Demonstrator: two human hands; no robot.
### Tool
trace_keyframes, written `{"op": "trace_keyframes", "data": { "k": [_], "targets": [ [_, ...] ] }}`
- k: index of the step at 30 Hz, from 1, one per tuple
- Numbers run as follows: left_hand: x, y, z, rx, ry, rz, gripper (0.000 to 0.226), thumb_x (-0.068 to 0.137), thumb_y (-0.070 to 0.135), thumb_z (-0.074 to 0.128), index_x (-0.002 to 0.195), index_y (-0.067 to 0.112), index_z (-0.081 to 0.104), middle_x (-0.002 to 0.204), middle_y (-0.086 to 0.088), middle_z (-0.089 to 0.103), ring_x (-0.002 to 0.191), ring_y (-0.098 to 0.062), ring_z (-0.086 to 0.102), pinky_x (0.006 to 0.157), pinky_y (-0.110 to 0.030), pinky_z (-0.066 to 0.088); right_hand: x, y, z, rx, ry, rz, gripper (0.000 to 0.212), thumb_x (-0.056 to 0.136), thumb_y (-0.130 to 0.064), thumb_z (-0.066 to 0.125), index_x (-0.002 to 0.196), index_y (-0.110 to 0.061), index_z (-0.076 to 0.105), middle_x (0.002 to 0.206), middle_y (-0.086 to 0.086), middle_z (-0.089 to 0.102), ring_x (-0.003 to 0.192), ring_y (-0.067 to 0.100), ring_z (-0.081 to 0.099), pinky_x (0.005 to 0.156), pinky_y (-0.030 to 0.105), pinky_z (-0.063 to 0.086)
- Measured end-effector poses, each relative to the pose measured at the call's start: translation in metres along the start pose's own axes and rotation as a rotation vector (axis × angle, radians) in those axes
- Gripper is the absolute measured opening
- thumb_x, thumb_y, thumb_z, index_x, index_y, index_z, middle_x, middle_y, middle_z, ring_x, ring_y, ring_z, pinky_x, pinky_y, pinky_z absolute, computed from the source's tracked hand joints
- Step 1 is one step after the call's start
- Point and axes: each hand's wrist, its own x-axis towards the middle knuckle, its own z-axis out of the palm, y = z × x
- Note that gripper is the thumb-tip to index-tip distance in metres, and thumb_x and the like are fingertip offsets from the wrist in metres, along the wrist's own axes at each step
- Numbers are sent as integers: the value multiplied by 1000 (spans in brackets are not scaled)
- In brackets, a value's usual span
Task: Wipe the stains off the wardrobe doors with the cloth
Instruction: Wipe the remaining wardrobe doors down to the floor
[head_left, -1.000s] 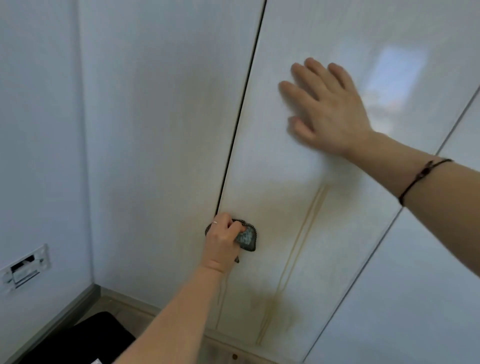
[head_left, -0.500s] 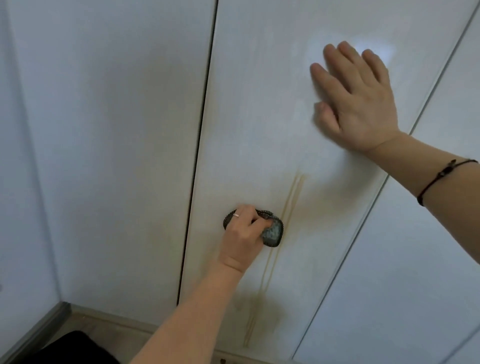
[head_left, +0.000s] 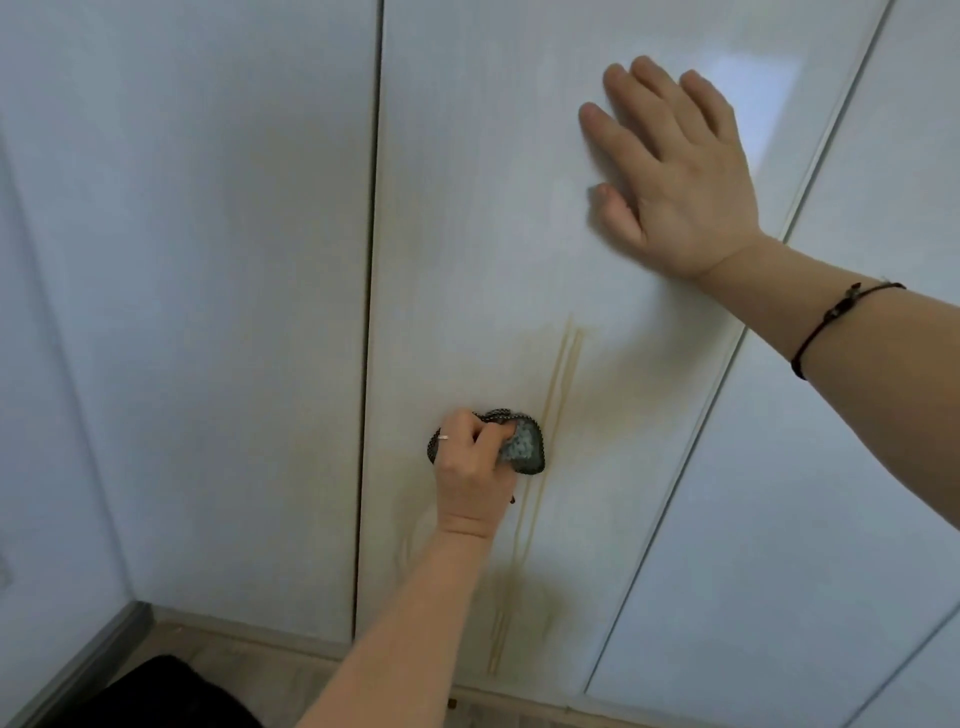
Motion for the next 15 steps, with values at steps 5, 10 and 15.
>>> {"op": "trace_keyframes", "data": {
  "k": [5, 10, 15],
  "targets": [
    [106, 35, -13, -232, 183, -138, 31, 63, -20, 60, 81, 3, 71, 84, -6, 51, 77, -18, 49, 66, -28, 46, 1, -3, -4, 22, -5, -8, 55, 100, -39, 42, 149, -13, 48, 156, 14, 42, 148, 31, 34, 118, 52, 28],
    [186, 61, 10, -175, 274, 111, 31, 67, -15, 58, 83, 4, 76, 77, -13, 51, 73, -26, 50, 68, -28, 39, 4, 2, -1, 10, 10, 1, 55, 100, -43, 39, 145, -13, 51, 156, 13, 43, 147, 31, 37, 118, 51, 29],
    [-43, 11, 9, -37, -452, 402, 13, 72, -5, 68, 73, 8, 66, 80, -8, 50, 74, -25, 44, 57, -37, 47, -2, 1, -3, 41, 24, 11, 53, 101, -41, 42, 144, -12, 53, 154, 14, 45, 146, 32, 38, 117, 52, 30]
  ]
}}
